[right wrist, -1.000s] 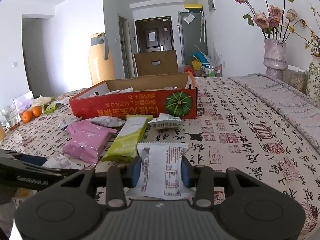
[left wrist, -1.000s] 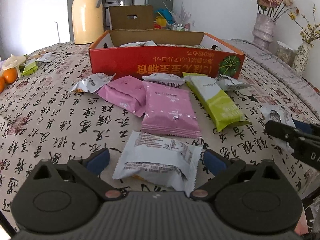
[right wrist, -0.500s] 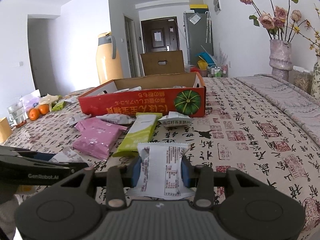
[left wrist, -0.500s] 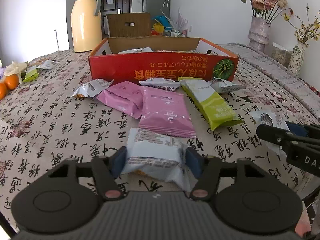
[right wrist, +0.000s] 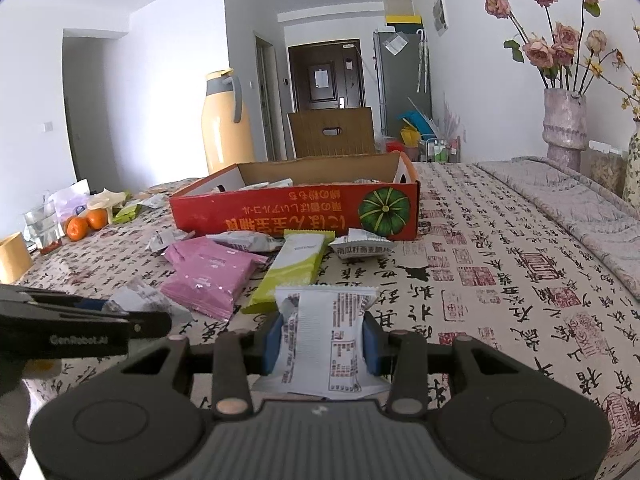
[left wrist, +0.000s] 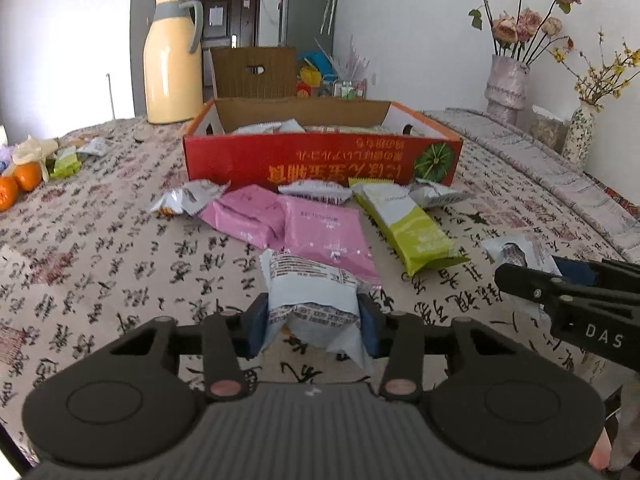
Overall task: Organize snacks
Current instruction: 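Carry both sachets into the cardboard box and open both tools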
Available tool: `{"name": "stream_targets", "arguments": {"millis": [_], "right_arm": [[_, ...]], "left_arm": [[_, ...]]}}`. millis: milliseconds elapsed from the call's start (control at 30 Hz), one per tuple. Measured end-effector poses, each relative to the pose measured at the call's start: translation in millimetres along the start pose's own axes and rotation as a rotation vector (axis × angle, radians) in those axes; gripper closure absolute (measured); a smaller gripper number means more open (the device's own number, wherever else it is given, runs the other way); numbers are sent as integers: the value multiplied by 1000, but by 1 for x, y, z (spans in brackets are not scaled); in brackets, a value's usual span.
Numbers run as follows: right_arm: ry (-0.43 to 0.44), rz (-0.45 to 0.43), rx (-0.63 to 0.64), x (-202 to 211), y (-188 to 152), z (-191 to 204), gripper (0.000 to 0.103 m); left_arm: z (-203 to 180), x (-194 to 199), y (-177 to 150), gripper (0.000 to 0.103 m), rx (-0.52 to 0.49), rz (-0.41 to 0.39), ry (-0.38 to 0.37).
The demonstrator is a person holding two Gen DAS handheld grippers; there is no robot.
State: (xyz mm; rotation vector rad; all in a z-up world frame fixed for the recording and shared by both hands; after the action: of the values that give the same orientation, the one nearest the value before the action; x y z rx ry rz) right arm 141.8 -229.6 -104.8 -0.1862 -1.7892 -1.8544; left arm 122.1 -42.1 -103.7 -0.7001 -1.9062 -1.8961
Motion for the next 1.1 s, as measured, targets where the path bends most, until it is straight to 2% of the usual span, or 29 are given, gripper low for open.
{"name": "stream_targets", "arguments": {"millis": [267,600,1100], "right_arm": [[-1,-33,14,-2,16,3,63],[-12,-85,30,-18,50,2,63],[-15,-155,56,-68,113,-3,63]], "left_arm": [[5,6,23,57,9,-54,6],[6,4,69,57,-1,-141,10],[11,-35,144,57,-10,-211,37]]}}
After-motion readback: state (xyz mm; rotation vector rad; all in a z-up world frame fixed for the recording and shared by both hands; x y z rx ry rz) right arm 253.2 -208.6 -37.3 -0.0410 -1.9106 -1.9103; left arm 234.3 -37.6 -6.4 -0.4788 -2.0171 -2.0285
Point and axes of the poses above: each gripper's, at about its wrist camera, not at the fingertips, and x roughly against the way its jaws point, z to its left, y to its top, the point moved 10 cm from there along -x, roughly the way its jaws point
